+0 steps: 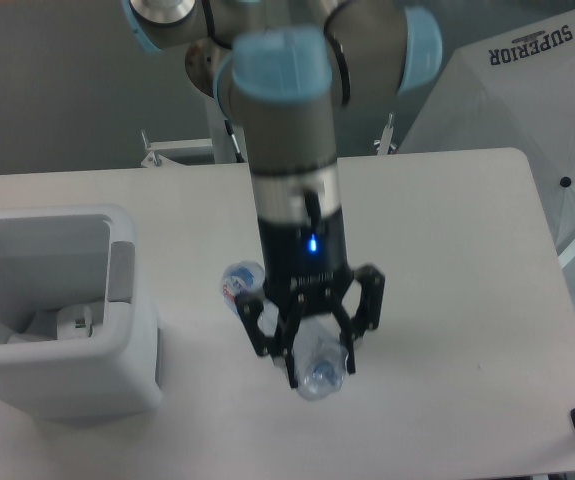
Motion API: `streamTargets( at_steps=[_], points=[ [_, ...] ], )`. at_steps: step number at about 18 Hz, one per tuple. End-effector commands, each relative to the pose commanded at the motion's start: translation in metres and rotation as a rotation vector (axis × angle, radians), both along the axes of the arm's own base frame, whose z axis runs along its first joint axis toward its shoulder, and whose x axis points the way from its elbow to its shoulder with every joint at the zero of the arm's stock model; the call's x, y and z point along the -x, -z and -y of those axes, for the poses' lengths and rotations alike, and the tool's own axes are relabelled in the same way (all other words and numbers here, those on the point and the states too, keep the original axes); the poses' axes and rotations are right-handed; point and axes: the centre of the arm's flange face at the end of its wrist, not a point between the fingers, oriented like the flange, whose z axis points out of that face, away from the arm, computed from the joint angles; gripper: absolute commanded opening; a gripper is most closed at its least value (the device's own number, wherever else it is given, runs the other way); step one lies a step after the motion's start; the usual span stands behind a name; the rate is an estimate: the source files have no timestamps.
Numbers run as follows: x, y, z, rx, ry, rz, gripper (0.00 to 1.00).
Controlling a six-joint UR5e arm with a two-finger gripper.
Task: Place the trash in the trash can
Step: 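Lift the bottle and carry it over the white bin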
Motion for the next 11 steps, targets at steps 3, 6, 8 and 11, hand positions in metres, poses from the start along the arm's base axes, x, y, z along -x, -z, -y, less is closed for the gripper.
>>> streamTargets(
  at_steps=[3,6,8,11],
  points=[
    [-0.014,-0.028,0.0,-0.038,0.018,-0.034,0.61],
    [-0.053,-0.037,-0.017,-0.052,0.08,-0.046,0.61],
    [-0.081,-0.039,-0.03,-0.056,0.126,-0.046,0.61],
    [-0.128,-0.037,-0.049,-0.058,0.201,-0.038,0.61]
  ],
)
